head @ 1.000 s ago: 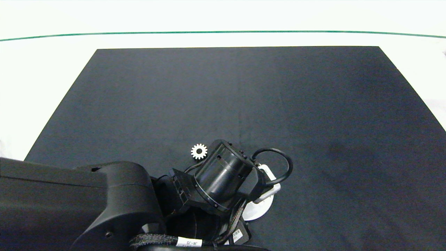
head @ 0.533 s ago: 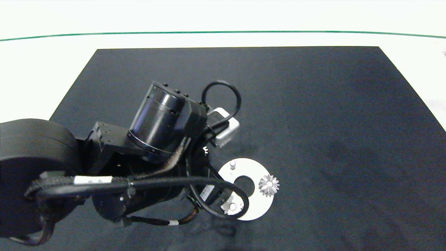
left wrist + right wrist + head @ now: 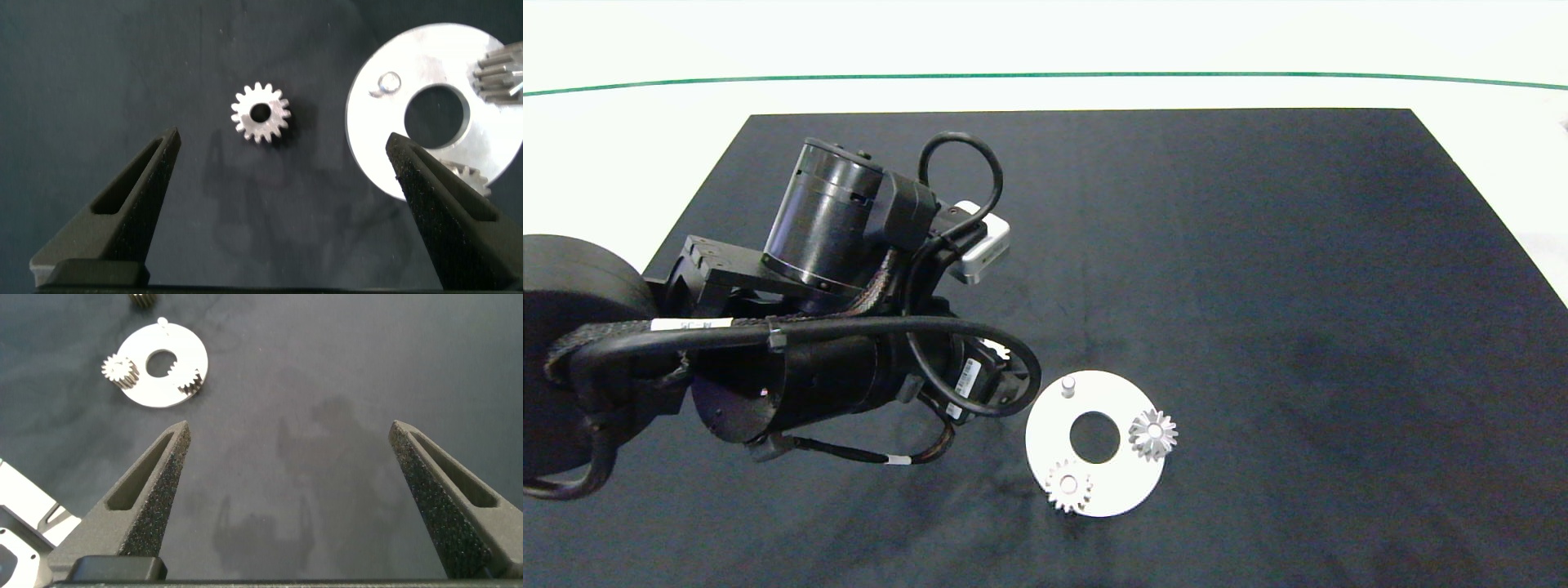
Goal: Install three planetary gears onto the carrier pins
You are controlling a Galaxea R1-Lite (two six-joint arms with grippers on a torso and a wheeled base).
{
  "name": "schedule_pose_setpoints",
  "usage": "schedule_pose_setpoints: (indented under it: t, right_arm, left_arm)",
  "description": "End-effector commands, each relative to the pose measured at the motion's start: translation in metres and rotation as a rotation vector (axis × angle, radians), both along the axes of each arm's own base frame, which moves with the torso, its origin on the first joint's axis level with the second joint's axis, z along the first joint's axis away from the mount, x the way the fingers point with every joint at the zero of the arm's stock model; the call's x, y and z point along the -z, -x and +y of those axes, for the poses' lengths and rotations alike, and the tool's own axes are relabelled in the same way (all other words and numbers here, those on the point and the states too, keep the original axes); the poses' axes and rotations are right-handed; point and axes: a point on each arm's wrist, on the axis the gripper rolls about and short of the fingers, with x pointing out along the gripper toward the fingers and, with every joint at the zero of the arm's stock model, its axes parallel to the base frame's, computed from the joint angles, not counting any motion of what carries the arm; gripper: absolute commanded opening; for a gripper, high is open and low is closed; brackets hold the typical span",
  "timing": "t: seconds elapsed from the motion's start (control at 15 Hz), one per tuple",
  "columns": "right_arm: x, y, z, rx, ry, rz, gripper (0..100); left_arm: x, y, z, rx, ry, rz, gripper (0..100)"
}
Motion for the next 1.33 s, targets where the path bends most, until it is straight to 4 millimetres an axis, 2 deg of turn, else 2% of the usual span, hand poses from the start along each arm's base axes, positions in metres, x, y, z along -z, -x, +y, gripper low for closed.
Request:
schedule_pose_setpoints:
  t: [0.07,0.27,0.4,0.93,1.33]
  right_arm:
    - [0.000,0.000,-0.001,0.007,0.002,-0.002,100]
    - [-0.001,0.001,-0.001,0.007,-0.003,-0.008,100]
    - [0.000,0.001,-0.001,0.007,-0.001,-0.006,100]
    - [0.000,0.001,-0.001,0.007,-0.001,-0.006,100]
    - [0.001,0.001,-0.001,0.007,0.001,-0.003,100]
  left_arm:
    - [-0.002,-0.014,-0.011,-0.026,0.015,0.026,100]
    - [0.000,-0.034,-0.030,-0.079,0.073,0.080,100]
    - [0.004,-0.041,-0.035,-0.111,0.085,0.121,100]
    - [0.011,-0.061,-0.010,-0.214,0.065,0.150,100]
    - [0.016,-0.060,-0.007,-0.234,0.052,0.182,100]
